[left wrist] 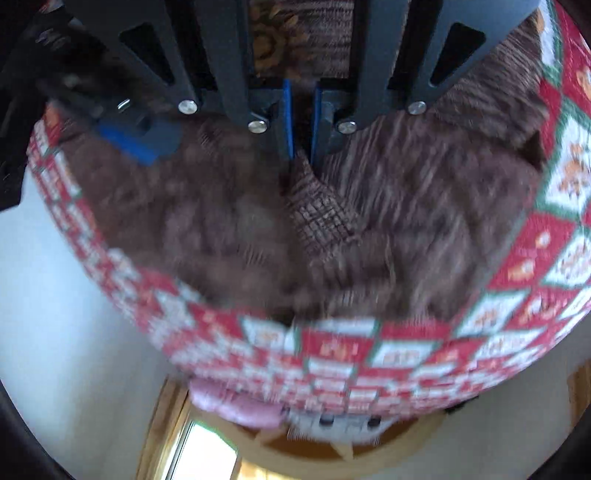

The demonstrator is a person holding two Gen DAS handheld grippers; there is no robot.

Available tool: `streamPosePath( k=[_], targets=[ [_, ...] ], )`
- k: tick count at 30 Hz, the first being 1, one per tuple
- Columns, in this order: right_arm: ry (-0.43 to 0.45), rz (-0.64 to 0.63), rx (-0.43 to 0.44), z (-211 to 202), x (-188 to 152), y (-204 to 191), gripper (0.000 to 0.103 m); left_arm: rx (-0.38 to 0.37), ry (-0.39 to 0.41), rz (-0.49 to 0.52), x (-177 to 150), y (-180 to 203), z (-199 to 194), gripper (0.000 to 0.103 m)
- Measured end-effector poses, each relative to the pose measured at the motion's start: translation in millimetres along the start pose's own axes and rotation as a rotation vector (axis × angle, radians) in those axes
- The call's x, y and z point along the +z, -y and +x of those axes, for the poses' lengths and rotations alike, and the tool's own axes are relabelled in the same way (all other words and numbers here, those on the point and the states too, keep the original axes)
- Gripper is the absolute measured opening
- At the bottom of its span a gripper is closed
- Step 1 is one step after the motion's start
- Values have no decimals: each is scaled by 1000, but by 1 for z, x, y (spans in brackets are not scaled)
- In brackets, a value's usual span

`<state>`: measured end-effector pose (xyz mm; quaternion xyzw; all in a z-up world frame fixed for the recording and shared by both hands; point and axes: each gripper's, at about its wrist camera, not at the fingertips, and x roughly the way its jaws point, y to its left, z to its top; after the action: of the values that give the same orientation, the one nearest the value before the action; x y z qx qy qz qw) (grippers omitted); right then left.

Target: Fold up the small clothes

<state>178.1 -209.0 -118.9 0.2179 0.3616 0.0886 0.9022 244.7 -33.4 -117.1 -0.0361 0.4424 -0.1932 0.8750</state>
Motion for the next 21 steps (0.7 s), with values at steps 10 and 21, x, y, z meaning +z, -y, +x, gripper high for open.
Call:
streamPosePath(
  k=[10, 21],
  targets=[
    [-11, -14, -56, -3, 4, -9, 60, 190, 115, -74, -37, -58, -73, 92],
    [-70, -486, -156, 56, 33, -143, 61, 200, 99, -196, -57, -90, -62, 99]
  ],
)
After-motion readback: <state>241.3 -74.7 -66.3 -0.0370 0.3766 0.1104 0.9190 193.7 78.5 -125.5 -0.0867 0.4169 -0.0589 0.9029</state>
